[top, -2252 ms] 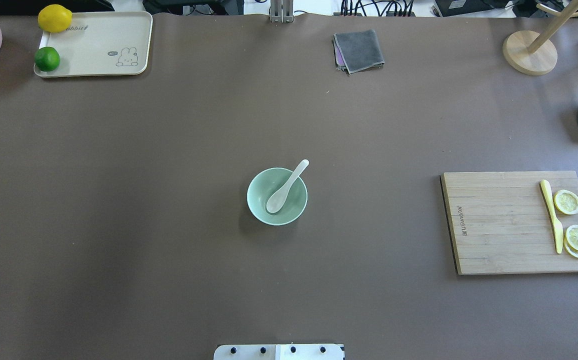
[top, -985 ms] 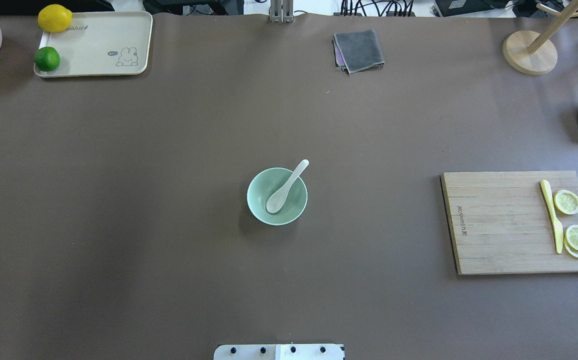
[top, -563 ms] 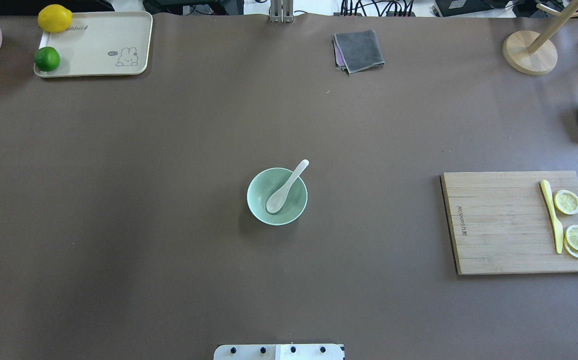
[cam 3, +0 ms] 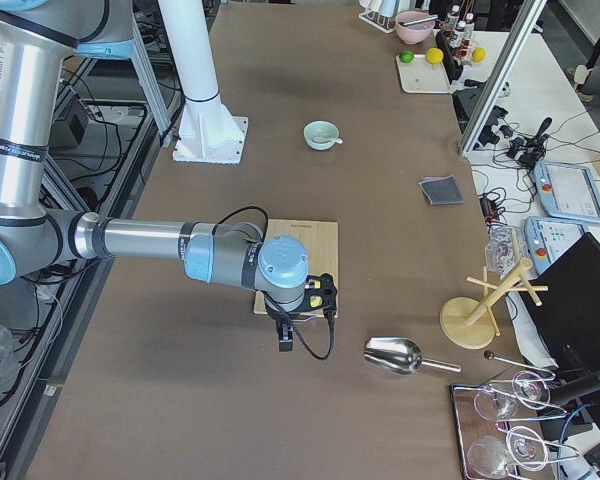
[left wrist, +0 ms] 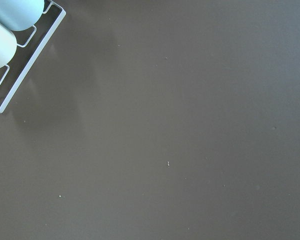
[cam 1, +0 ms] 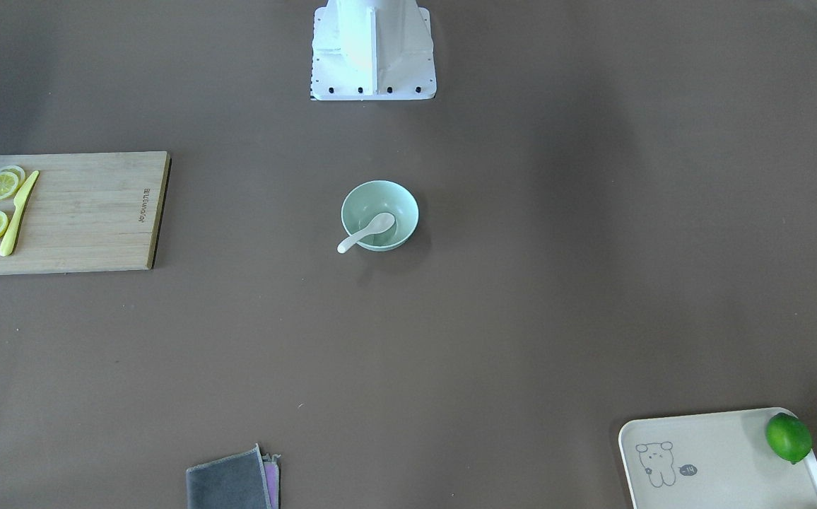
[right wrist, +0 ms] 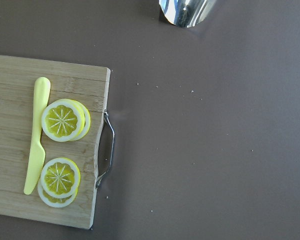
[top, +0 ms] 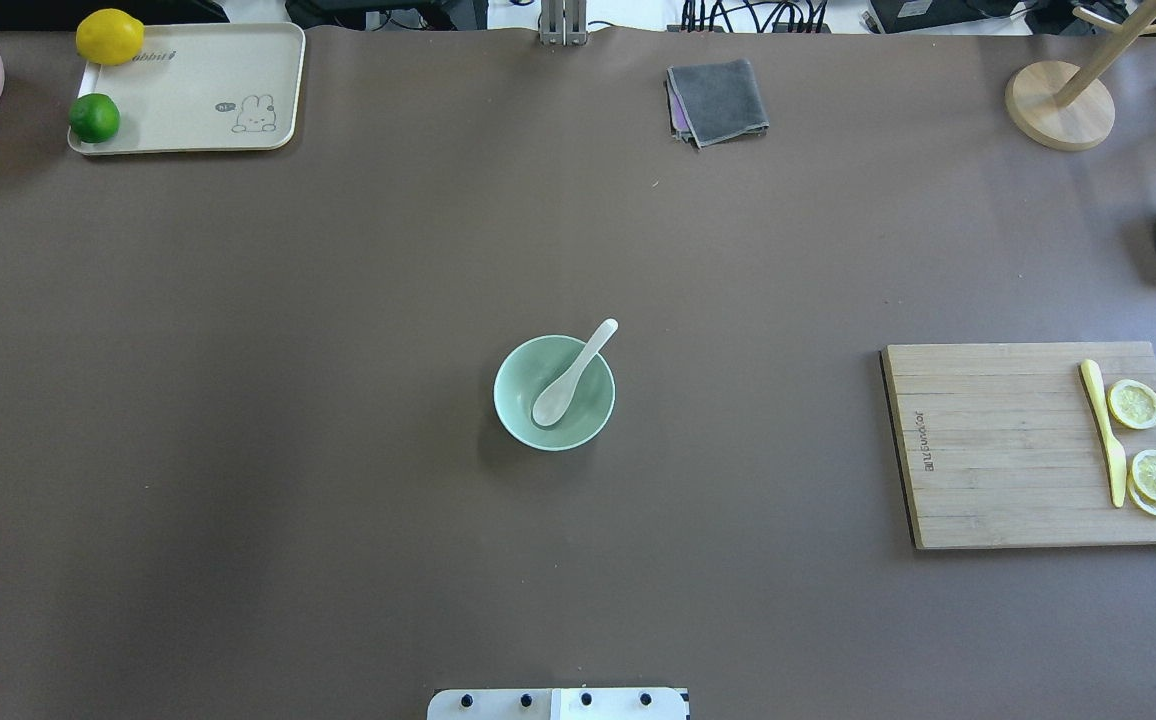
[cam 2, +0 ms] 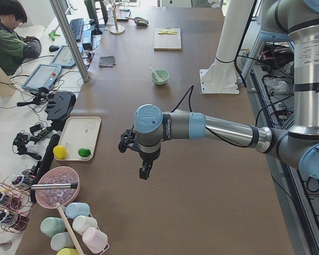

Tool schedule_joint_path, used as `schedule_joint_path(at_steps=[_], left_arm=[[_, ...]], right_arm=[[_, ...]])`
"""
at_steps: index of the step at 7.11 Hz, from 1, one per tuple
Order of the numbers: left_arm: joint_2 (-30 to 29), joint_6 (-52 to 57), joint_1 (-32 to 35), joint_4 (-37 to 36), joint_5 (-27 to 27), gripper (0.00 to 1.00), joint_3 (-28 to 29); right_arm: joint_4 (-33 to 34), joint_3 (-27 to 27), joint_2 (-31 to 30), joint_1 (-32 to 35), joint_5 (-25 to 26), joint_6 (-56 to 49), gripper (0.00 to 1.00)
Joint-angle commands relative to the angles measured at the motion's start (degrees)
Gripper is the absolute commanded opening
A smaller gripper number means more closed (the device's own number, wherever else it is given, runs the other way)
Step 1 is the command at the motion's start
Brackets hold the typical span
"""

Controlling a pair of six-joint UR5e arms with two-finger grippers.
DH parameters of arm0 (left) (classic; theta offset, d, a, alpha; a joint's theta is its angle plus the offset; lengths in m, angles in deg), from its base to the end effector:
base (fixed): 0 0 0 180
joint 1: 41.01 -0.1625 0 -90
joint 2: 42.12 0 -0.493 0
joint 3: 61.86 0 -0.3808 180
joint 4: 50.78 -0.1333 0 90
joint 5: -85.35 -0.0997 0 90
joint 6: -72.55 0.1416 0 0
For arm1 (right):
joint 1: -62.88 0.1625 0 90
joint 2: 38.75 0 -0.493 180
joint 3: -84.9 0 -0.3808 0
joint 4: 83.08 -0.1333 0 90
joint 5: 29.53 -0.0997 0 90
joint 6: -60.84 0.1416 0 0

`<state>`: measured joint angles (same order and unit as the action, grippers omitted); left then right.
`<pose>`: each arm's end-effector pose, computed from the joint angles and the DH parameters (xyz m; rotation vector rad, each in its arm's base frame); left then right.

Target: Place spoon in bowl

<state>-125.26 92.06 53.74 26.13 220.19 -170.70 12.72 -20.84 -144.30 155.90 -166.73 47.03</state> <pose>-0.0674 -0.4072 0.6752 0.1468 0.7709 0.2367 0.0472 -0.3364 0.7417 0.0292 -0.8284 -0.1371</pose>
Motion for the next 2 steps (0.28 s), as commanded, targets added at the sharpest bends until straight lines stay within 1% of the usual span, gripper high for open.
schedule_joint_path(at_steps=[1,2], left_arm=[[0.0,0.0,0.0,0.0,0.06,0.99,0.04],[0.0,0.0,0.0,0.0,-0.02,0.99,0.04]], right_arm=[[0.0,0.0,0.09,-0.03,0.0,0.01,1.0],[0.0,0.0,0.0,-0.03,0.0,0.01,1.0]])
